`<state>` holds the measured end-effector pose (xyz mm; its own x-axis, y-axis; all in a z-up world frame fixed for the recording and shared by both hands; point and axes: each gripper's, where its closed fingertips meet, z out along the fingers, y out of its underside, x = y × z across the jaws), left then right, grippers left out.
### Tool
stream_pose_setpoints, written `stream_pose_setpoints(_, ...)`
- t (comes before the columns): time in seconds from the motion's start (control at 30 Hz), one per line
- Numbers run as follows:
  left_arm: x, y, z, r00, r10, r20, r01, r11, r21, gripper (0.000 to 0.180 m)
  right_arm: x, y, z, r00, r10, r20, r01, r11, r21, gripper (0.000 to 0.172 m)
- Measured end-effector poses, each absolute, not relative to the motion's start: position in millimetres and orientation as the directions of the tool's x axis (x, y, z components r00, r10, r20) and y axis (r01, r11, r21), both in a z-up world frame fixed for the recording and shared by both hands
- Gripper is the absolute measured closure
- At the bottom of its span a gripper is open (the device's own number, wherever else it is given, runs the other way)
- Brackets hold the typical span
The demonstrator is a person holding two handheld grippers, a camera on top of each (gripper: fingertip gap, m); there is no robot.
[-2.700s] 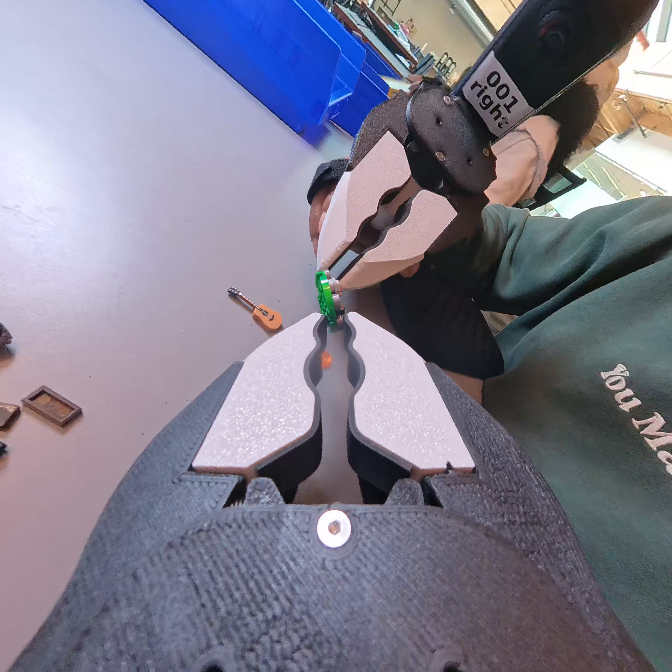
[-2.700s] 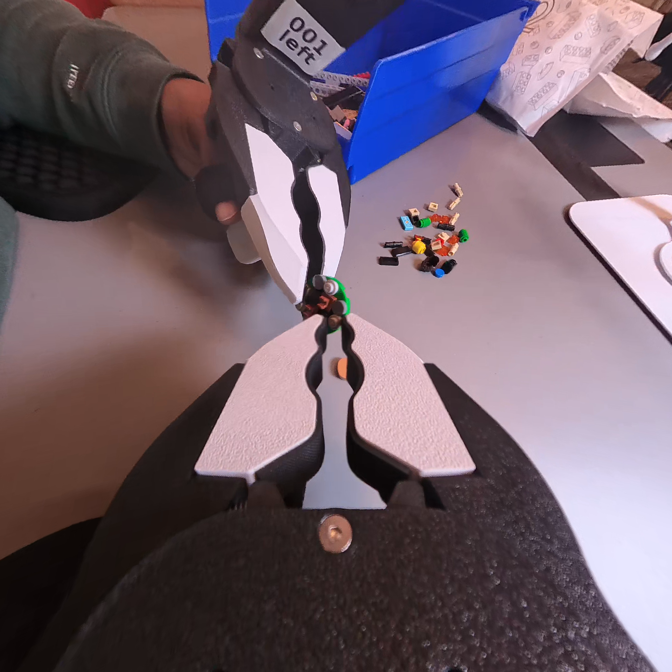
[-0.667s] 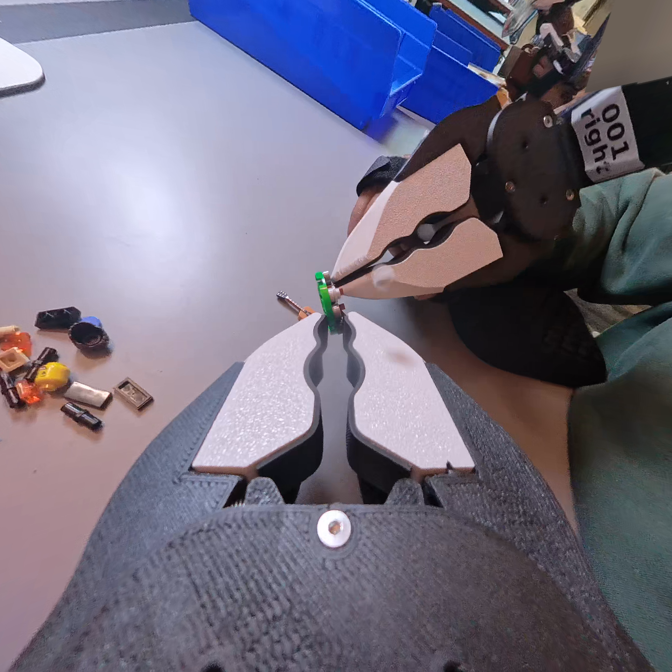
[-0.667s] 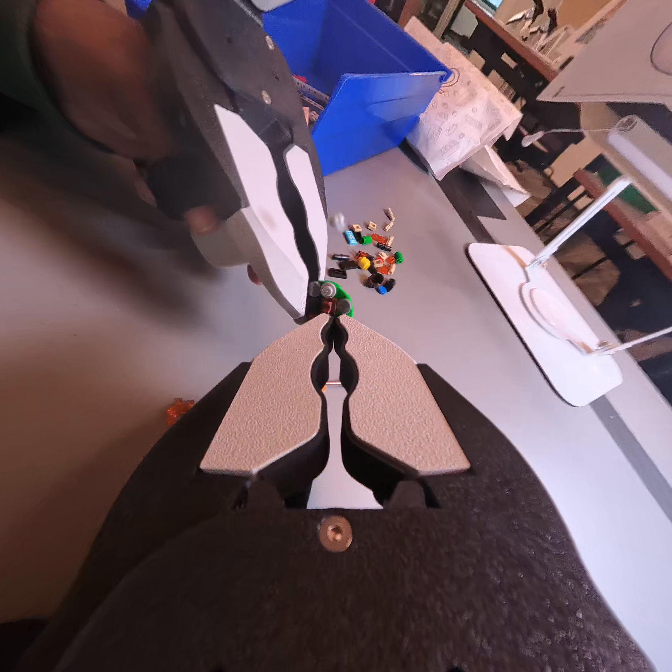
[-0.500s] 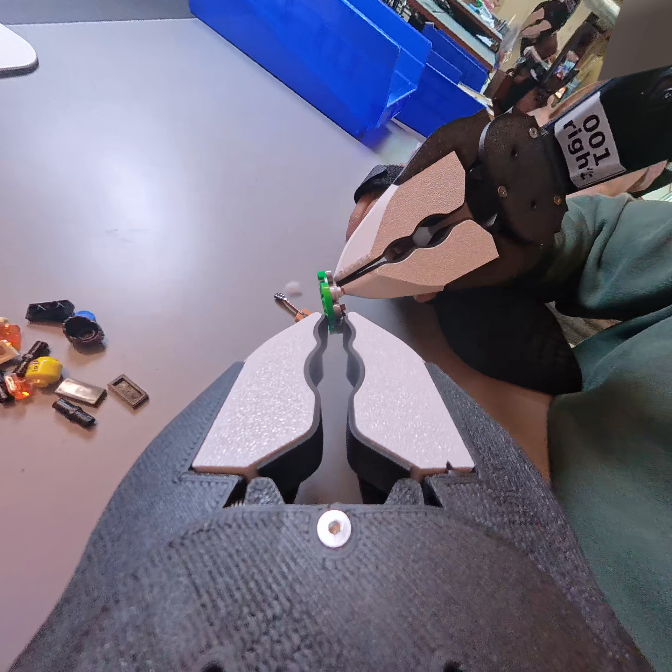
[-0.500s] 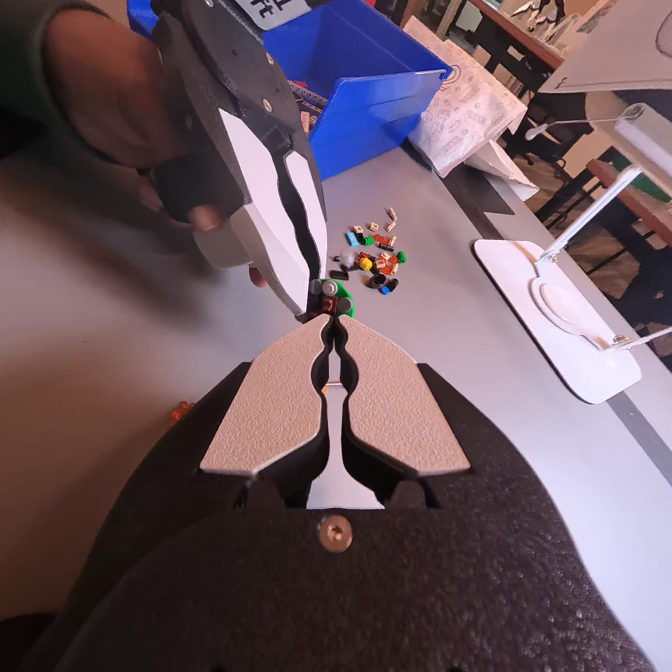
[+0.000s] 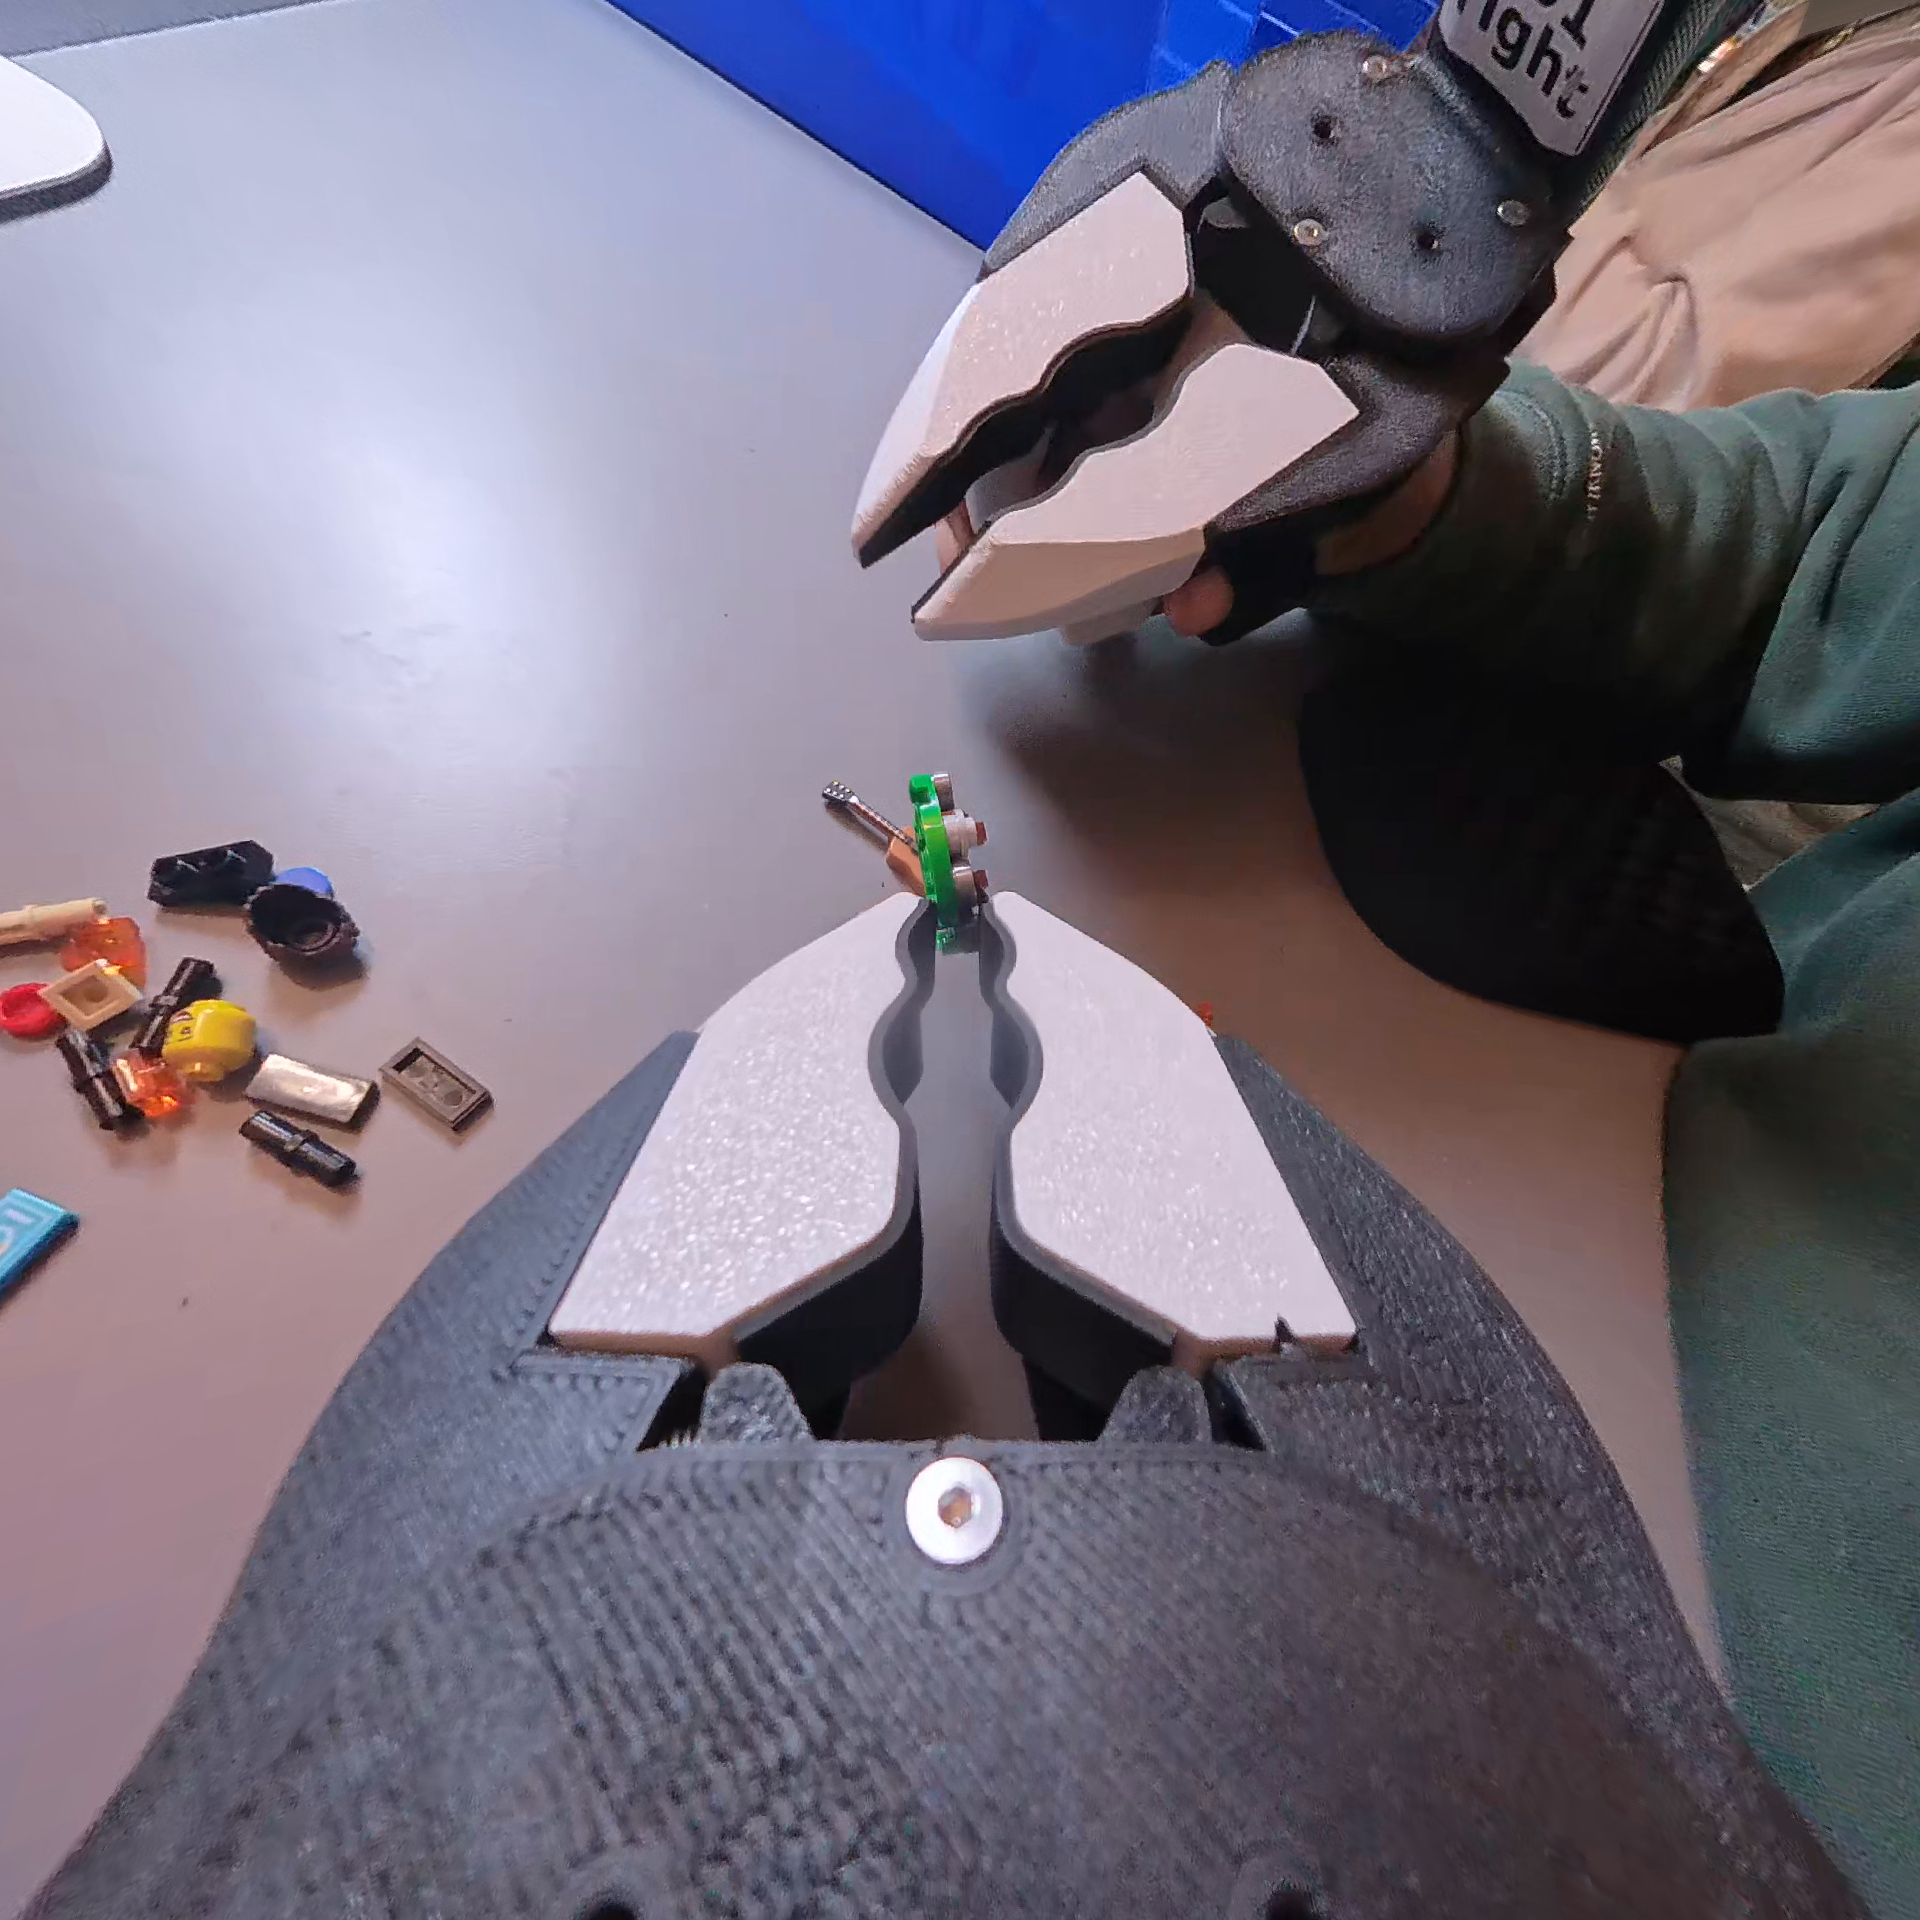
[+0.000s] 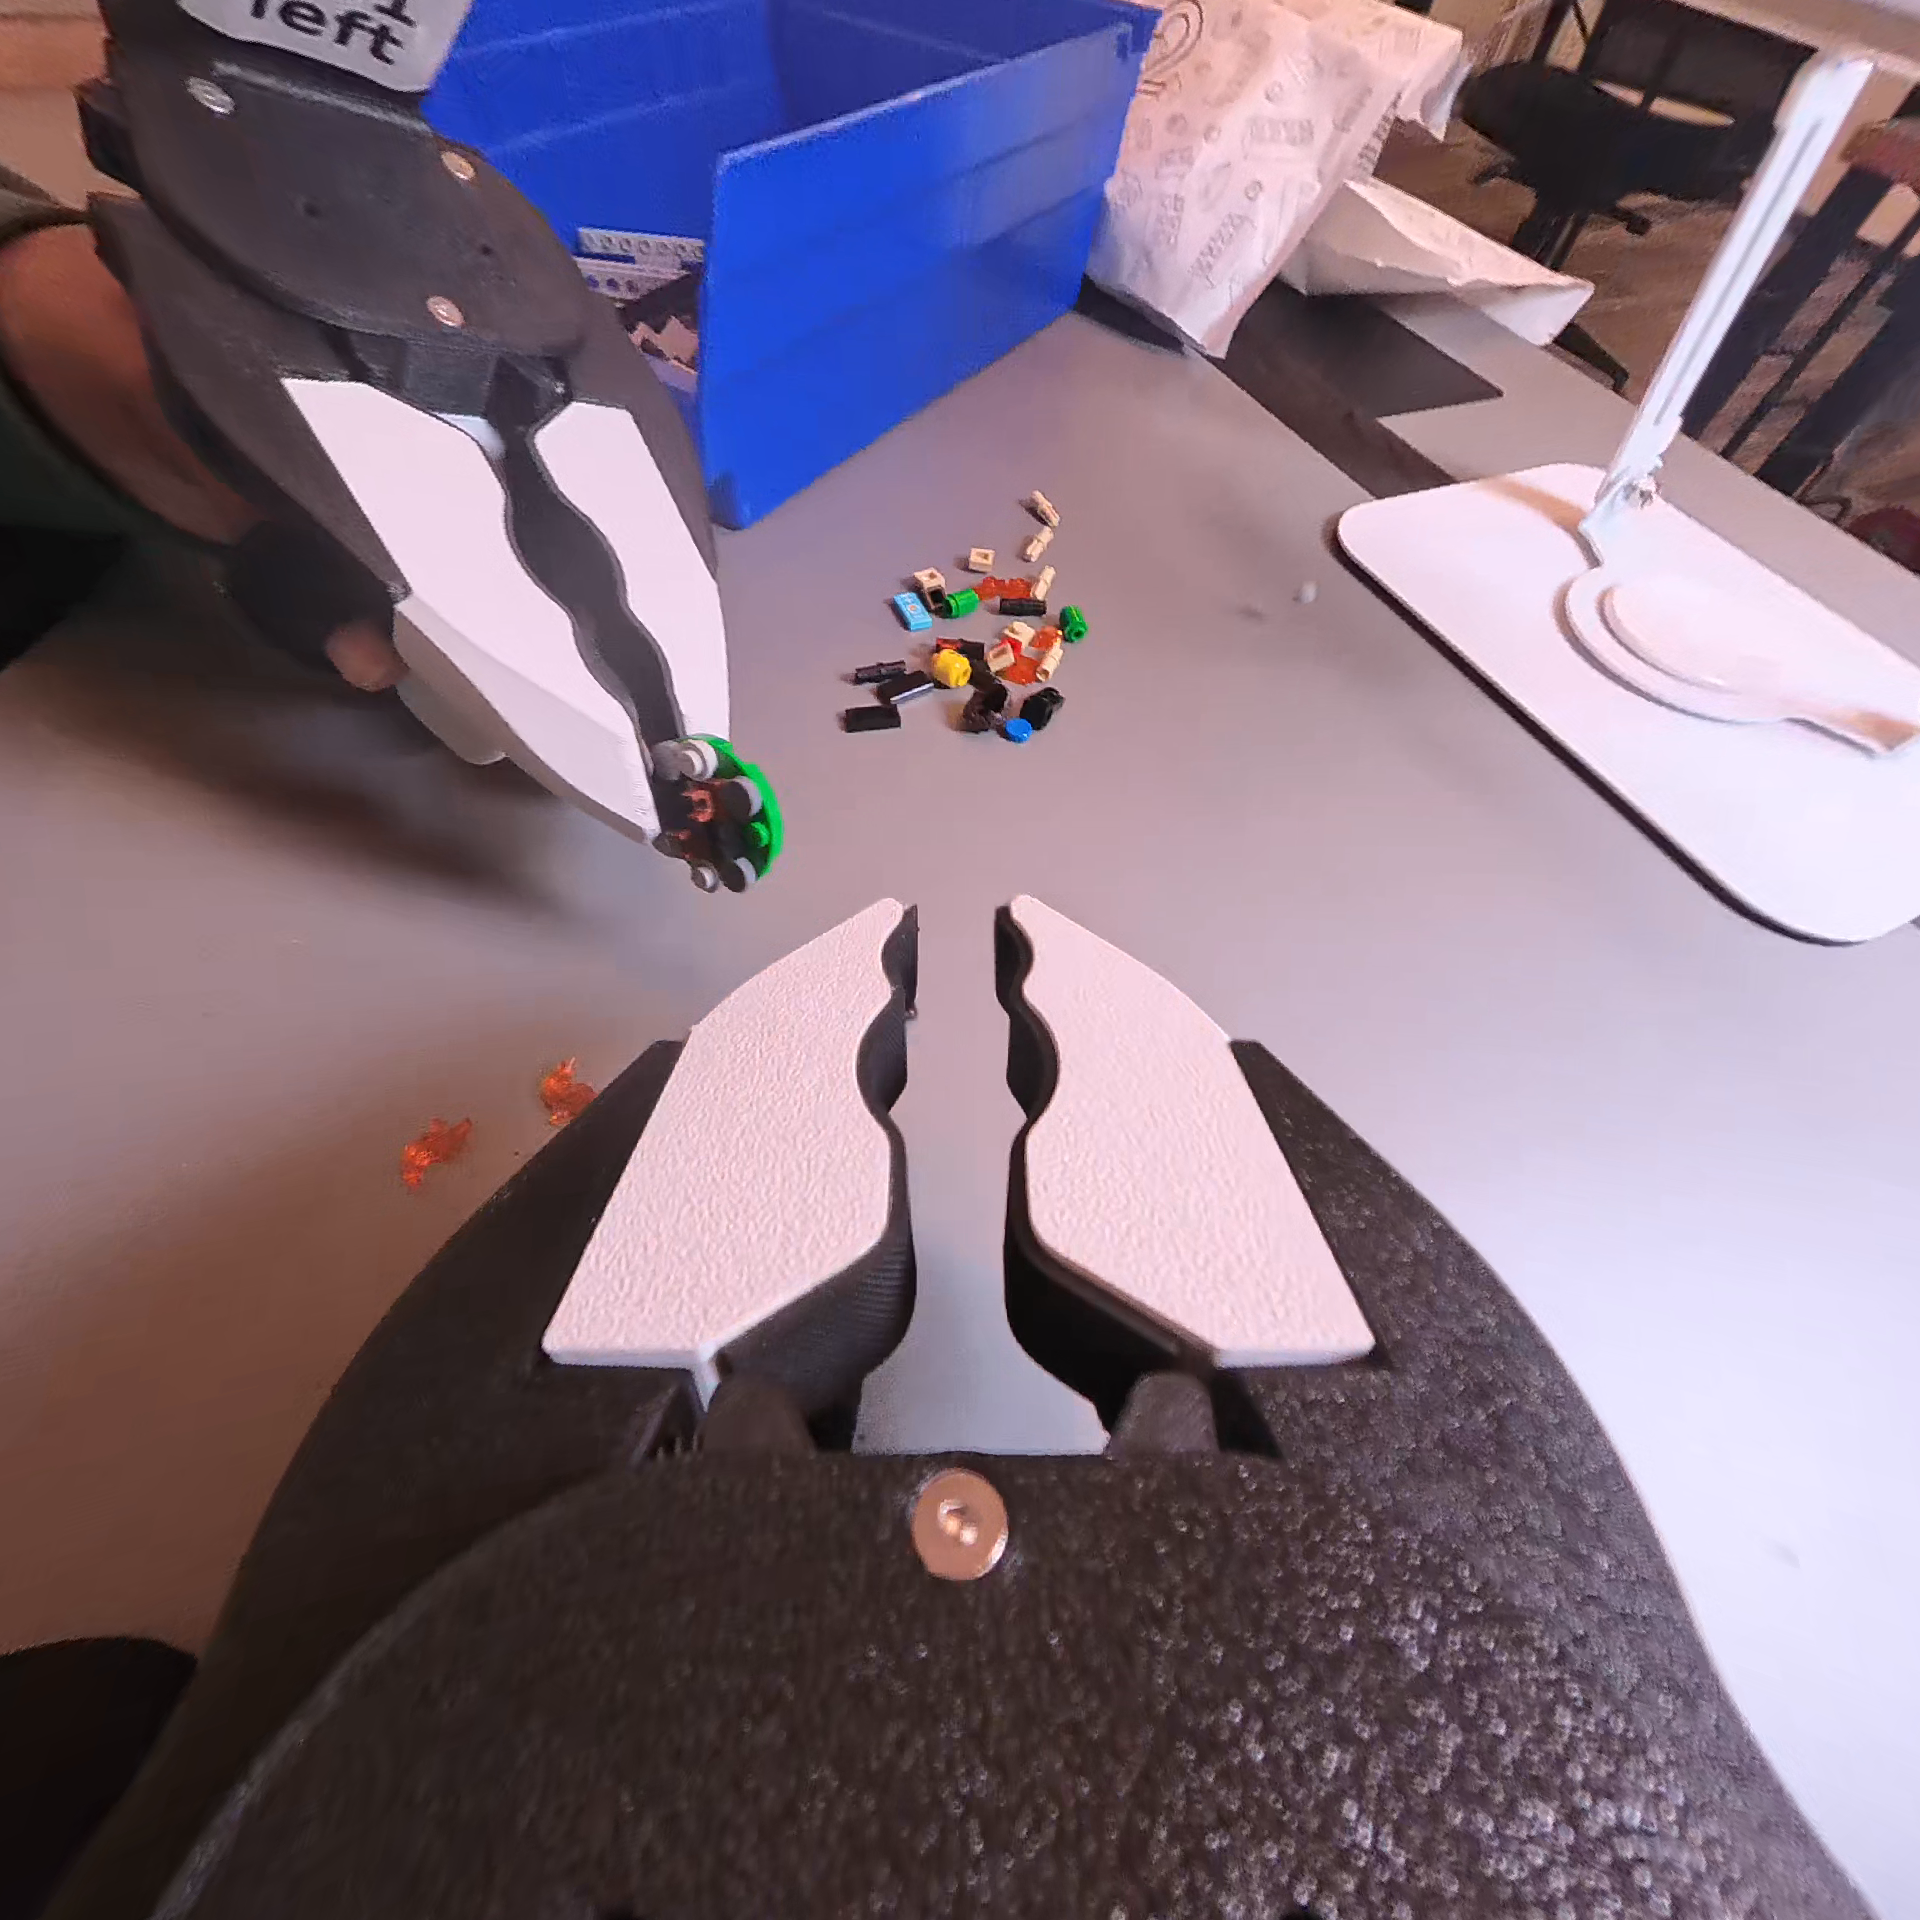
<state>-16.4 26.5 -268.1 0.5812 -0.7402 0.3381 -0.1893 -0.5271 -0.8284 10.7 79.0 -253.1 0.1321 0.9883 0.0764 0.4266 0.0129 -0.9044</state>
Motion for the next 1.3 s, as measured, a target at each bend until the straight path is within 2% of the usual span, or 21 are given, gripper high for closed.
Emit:
stream_pose_setpoints(0.33,-20.9,31.3,-264.9,0.588,-0.748,0.307,-0.178,-0.49,-0.853,0.172,7.5,80.6,-260.0,0.135,0.988,0.073,0.441,0.006,-0.898,0.156)
stream_pose_setpoints(0.77,-18.3,31.4,-257.8,0.555,-0.764,0.33,-0.128,-0.471,-0.873,0.172,0.7,58.4,-249.5,0.031,0.998,0.052,0.37,0.037,-0.928,0.149)
stream_pose_setpoints(1.03,-17.8,29.5,-267.6,0.559,-0.753,0.347,-0.157,-0.507,-0.847,0.172,0.8,57.5,-249.7,0.03,0.998,0.058,0.371,0.043,-0.927,0.149)
stream_pose_setpoints(1.3,-16.9,23.9,-280.7,0.558,-0.718,0.416,-0.197,-0.601,-0.774,0.172,4.4,58.4,-251.7,0.029,0.998,0.061,0.389,0.045,-0.92,0.149)
